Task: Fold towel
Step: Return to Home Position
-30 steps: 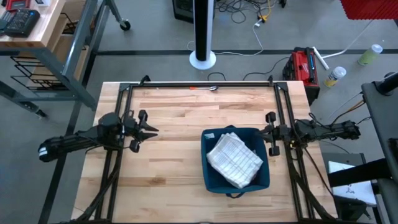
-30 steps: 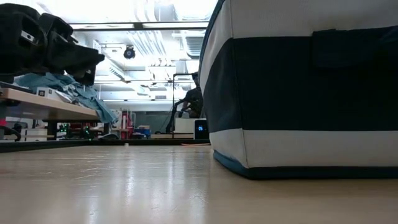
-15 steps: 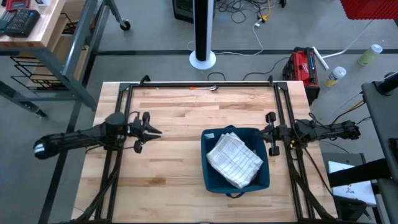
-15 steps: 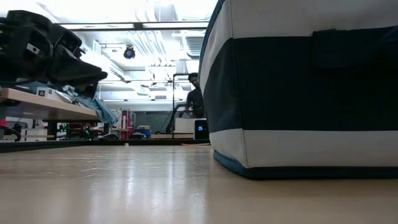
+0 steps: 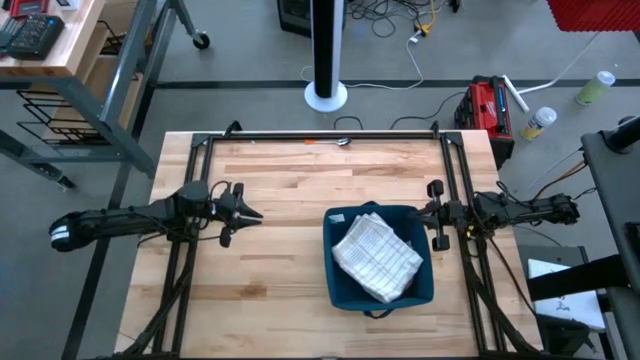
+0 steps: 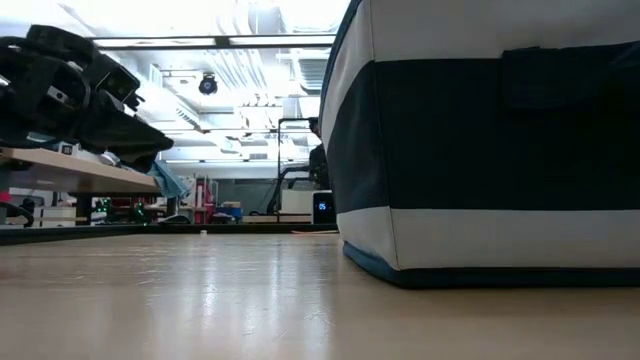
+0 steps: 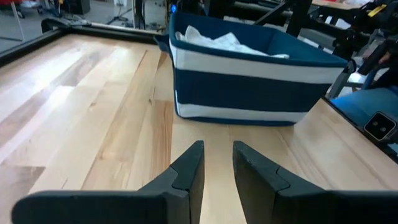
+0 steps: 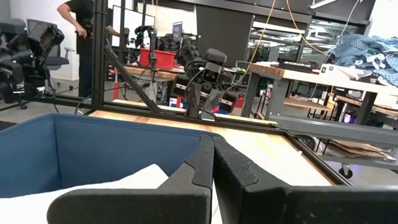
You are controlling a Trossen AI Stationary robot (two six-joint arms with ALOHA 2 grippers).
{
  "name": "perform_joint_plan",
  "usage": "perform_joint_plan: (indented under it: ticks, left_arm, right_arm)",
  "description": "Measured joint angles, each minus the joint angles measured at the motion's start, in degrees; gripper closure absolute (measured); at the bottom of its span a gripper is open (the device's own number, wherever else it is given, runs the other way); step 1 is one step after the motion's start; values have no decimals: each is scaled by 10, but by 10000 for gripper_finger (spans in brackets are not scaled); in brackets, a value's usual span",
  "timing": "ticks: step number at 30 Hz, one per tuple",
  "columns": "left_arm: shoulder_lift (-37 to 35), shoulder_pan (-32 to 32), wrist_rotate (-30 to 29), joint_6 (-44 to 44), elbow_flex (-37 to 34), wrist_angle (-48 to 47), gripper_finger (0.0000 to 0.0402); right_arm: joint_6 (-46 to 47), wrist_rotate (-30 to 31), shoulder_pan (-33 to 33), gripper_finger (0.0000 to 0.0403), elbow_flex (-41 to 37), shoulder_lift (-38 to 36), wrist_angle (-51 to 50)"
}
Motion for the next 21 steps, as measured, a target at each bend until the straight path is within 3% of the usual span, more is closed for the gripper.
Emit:
perform_joint_plan:
  ticks: [21]
  left_arm:
    - [55,0,0,0,0,0,326]
  right_arm:
    - [0,0,0,403,0,0,0]
